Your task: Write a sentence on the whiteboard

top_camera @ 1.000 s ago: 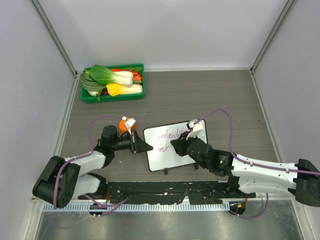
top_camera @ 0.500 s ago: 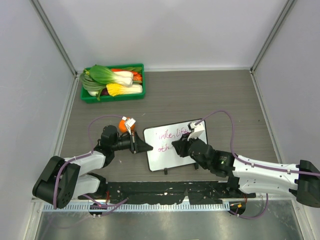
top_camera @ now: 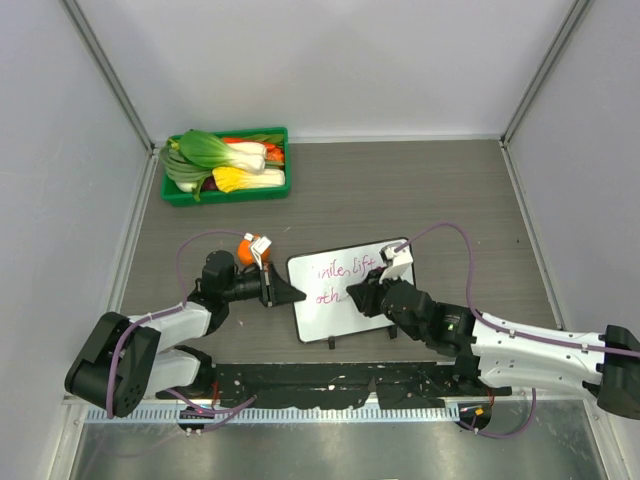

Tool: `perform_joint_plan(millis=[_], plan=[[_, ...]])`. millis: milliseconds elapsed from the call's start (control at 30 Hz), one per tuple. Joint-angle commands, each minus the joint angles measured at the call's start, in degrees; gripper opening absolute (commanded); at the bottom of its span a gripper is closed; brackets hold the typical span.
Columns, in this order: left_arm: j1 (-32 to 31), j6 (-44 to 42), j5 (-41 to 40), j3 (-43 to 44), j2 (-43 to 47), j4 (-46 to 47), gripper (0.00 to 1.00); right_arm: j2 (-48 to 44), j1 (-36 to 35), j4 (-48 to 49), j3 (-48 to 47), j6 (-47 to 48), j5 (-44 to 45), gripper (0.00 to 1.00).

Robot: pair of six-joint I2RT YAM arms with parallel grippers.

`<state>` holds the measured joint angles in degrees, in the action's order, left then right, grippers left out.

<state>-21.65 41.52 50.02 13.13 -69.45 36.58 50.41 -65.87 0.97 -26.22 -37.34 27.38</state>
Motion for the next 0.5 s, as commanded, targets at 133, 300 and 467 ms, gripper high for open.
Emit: perform_joint_plan(millis=[133,300,467], plan=[[0.29,-4.78,-6.95,-0.38,-0.51,-2.92,0.00,-3.83,0.30,0.61,-2.78,2.80,3.12,0.01],[0.29,-4.69,-6.95,-0.29,-0.60,-2.74,0.00,-1.20,0.30,0.96,-3.31,3.24,3.30,0.01],[0.29,-4.69,-7.04,-0.38,-0.51,-2.56,0.00,0.74,0.39,2.37,-2.61,2.80,2.86,0.01]])
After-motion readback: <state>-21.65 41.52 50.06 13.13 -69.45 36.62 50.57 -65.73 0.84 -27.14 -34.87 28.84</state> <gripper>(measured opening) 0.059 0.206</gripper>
